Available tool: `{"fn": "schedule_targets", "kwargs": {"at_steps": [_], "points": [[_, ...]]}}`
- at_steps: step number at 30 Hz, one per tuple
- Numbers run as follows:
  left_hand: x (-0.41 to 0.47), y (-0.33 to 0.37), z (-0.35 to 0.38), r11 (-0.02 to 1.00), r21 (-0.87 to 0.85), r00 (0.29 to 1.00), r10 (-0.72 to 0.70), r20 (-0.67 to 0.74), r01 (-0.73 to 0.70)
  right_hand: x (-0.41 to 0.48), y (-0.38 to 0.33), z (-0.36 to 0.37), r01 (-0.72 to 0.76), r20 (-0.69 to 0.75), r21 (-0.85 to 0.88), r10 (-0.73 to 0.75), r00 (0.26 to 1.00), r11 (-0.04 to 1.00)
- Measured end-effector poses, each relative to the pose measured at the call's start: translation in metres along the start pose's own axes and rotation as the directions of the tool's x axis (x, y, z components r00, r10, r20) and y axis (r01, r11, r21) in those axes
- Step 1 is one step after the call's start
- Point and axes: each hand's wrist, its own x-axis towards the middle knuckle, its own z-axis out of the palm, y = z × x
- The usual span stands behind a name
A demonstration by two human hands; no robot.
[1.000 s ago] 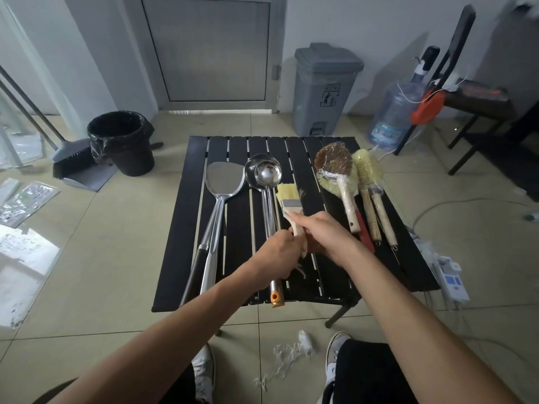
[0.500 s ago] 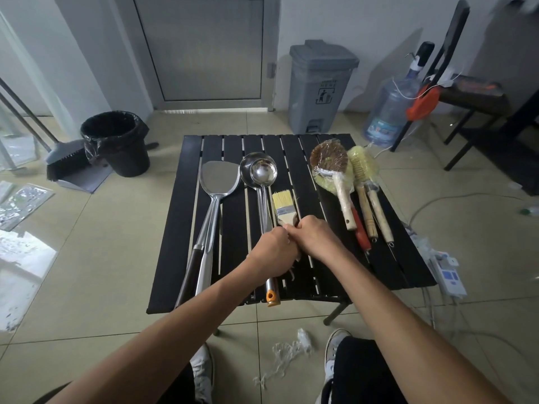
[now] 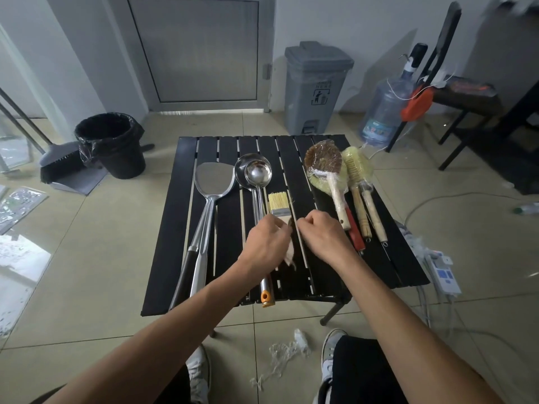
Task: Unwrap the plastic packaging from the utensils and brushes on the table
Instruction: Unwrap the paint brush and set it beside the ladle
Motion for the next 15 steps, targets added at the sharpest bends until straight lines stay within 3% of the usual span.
{"fn": "schedule_targets", "kwargs": {"at_steps": [2,5,10,13,15], "points": [[0.002,0.003,-0.001,0.944,-0.312,0.994,-0.104,0.017,0.104,-0.007,0.006,-0.005,-0.028,0.055,0.184,0.018,0.998,0.983],[0.002,0.009,0.000,0.743,-0.639,0.980,-0.159,0.123,0.200,-0.016,0.015,-0.014,0.052,0.004,0.377,-0.057,0.998,0.925],[0.000,0.005,0.012,0.671,-0.731,0.991,-0.048,0.124,0.124,-0.021,0.024,-0.024,0.249,-0.198,0.506,-0.170,0.965,0.826],[-0.004,0.005,0.015,0.708,-0.706,0.999,0.010,0.038,0.020,-0.023,0.027,-0.029,0.309,-0.290,0.545,-0.171,0.942,0.779],[-0.008,0.010,0.014,0.794,-0.607,1.000,-0.023,0.008,0.023,-0.025,0.024,-0.031,0.347,-0.326,0.566,-0.184,0.927,0.748]]}}
